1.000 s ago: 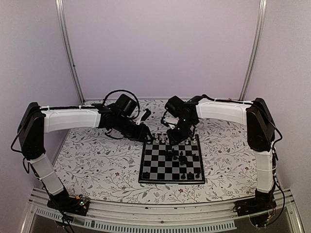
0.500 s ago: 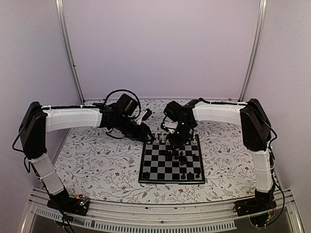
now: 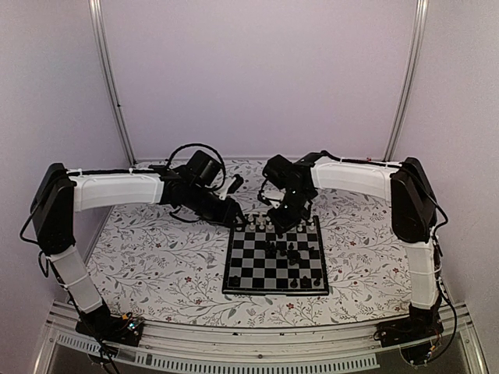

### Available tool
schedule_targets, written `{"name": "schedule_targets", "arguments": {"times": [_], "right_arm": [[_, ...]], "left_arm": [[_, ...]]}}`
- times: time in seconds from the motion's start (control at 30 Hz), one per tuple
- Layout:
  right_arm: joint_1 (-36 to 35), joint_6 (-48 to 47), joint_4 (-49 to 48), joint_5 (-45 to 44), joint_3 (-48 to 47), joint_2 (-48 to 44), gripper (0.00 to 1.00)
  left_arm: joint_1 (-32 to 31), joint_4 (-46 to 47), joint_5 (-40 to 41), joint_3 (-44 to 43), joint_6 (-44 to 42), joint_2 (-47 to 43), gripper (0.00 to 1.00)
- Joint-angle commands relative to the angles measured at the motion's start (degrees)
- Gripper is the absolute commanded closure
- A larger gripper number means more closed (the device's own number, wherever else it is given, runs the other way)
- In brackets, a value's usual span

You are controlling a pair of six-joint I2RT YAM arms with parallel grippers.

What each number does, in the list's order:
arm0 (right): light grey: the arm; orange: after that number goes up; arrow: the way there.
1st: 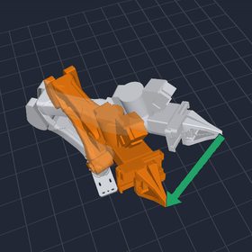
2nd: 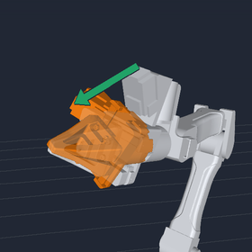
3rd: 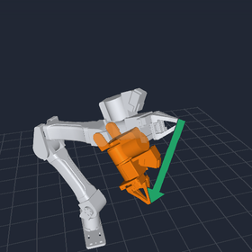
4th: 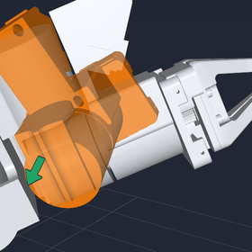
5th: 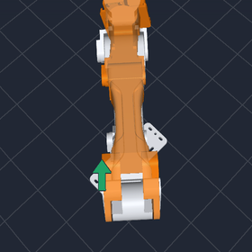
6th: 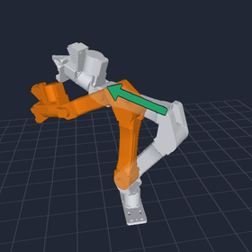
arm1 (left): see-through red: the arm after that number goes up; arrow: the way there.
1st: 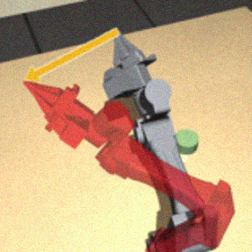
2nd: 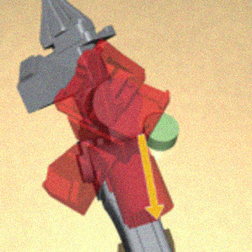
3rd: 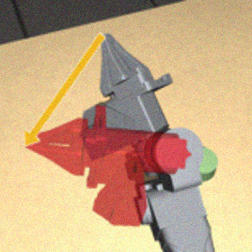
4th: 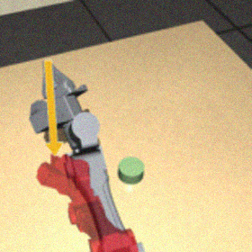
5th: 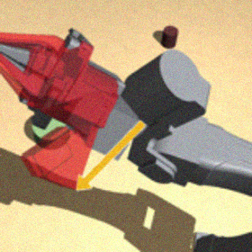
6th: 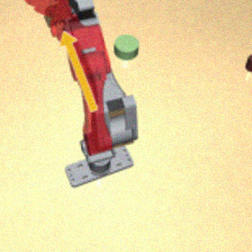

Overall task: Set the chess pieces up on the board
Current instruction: Pick up the chess piece from the chessboard, then place the chess piece on the chessboard.

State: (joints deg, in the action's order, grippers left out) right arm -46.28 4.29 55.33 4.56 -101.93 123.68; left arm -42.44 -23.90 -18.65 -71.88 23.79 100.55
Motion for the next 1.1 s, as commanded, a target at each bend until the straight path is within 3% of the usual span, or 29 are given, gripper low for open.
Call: {"name": "schedule_targets", "arguments": {"times": [0.0,0.4,1.07], "right_arm": [[-1.4,1.0,1.5,-0.7,-2.7,-4.8,0.92],[-11.1,-0.9,3.7,3.5,-11.5,1.4,0.93],[-15.2,-0.3,6.8,7.0,-22.8,14.6,0.91]], "left_arm": [[1.6,1.3,-0.1,1.3,0.7,-0.8,0.61],[9.0,2.2,6.2,10.3,5.4,-9.2,0.61],[12.1,-0.1,5.9,15.7,2.9,-15.4,0.61]]}}
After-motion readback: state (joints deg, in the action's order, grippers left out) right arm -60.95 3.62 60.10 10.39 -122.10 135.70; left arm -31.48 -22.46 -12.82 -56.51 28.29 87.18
